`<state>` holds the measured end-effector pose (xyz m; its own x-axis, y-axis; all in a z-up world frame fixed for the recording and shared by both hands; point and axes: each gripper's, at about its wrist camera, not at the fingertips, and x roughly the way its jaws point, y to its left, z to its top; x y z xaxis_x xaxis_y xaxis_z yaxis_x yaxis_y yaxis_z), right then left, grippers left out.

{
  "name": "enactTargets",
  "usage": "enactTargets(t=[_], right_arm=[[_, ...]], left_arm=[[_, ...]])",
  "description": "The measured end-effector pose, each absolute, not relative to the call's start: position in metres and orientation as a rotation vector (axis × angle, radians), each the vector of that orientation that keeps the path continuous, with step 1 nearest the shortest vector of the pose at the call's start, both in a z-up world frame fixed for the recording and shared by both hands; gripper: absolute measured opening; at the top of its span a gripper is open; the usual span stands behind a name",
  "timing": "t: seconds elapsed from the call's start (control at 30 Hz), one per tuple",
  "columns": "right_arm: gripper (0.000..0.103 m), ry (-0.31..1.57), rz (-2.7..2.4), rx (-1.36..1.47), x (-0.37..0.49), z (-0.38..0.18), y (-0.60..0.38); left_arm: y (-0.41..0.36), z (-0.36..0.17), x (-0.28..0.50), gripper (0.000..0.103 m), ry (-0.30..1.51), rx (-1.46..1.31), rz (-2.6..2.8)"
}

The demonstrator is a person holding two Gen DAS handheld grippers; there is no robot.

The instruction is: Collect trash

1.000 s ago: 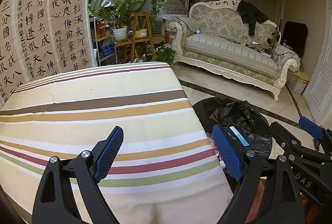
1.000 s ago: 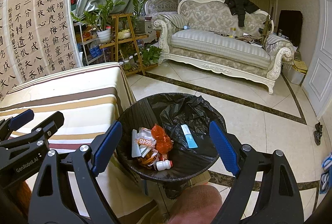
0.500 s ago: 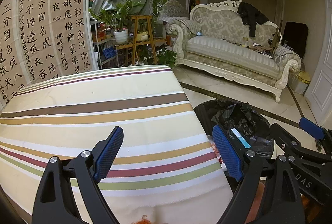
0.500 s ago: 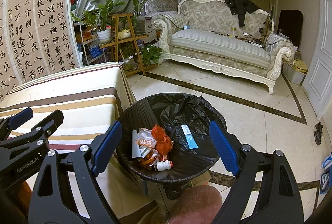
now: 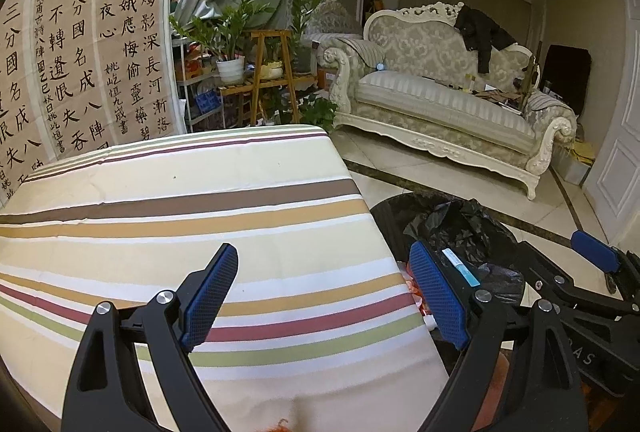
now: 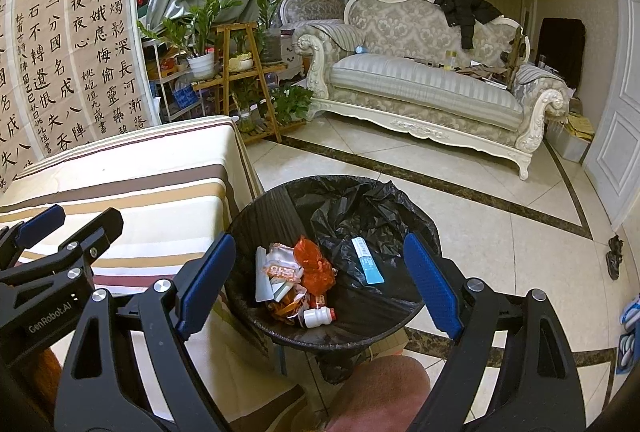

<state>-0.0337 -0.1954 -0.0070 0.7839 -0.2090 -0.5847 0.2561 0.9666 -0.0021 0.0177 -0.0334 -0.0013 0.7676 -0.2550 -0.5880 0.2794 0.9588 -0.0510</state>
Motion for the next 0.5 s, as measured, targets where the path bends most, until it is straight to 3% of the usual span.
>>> enactTargets(t=[0.5], right_arm=[[0.084,0.624,-0.244,0.076,-0.0299,-0.0164,-0.1903]], left_arm=[[-0.0266,-0.0054,0.0249,0.085,0.661,0.027,-0.269]])
